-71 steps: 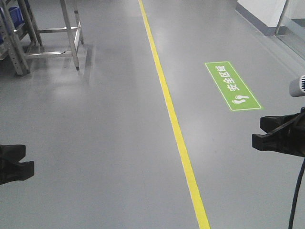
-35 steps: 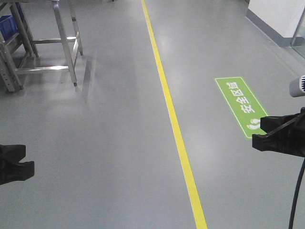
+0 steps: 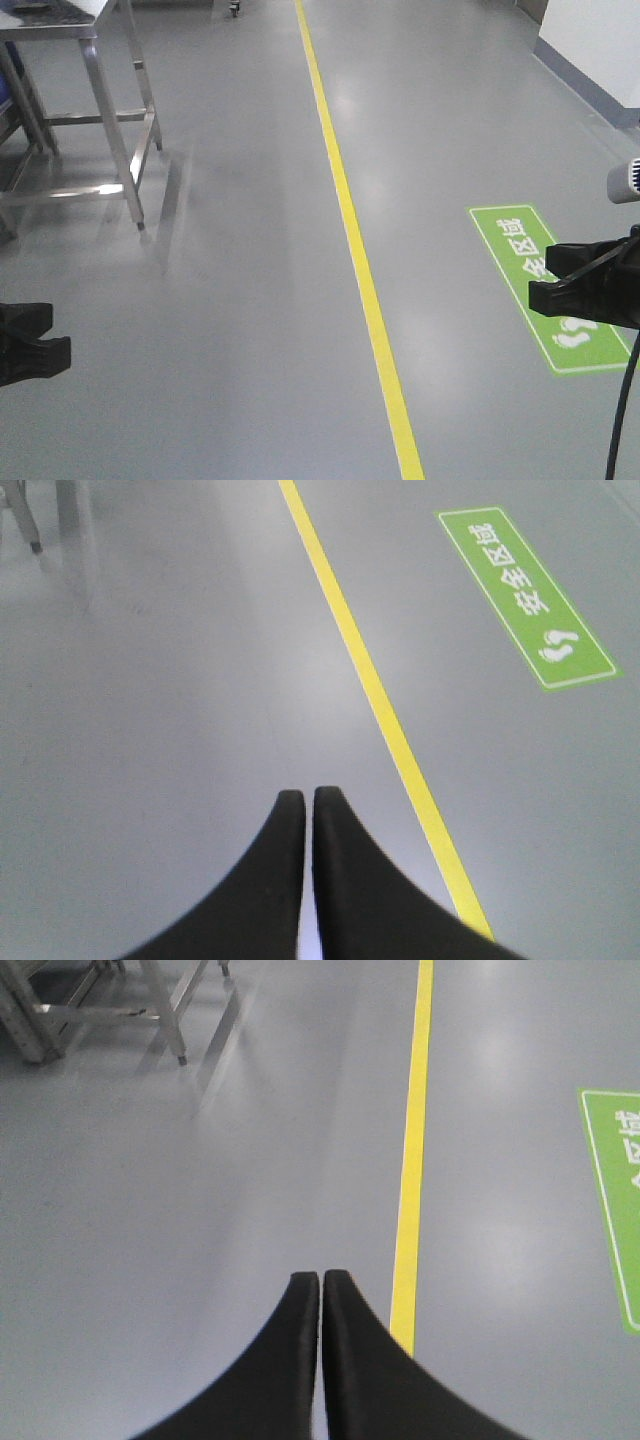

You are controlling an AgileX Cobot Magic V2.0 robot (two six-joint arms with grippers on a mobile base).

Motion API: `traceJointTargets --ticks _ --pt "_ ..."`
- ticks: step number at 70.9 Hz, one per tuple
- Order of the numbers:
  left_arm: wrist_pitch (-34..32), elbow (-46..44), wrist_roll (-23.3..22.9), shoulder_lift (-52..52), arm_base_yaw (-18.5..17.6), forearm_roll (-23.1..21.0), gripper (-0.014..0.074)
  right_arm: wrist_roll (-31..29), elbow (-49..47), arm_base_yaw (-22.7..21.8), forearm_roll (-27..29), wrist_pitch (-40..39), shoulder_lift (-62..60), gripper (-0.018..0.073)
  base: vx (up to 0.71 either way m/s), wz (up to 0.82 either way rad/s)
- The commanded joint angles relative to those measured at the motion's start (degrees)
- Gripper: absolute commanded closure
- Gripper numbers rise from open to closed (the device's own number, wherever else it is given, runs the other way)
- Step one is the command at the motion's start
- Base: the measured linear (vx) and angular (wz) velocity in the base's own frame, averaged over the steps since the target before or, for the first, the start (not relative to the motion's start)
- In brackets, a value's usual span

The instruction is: Move and align brake pads A on conveyor

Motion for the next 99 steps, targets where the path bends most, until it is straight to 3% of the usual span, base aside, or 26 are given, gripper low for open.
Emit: traceJointTargets --ticks 1,99 --pt "-3.52 -1.60 0.01 -0.65 -0.35 0.40 0.0603 -0.31 -1.62 -0.13 0.31 -3.37 -0.81 0.0565 0.65 -0.07" --pt "-3.75 -1.60 0.01 -0.65 -0.35 0.40 0.0603 -0.31 -1.62 -0.13 0.31 -3.42 -0.81 0.0565 0.63 0.02"
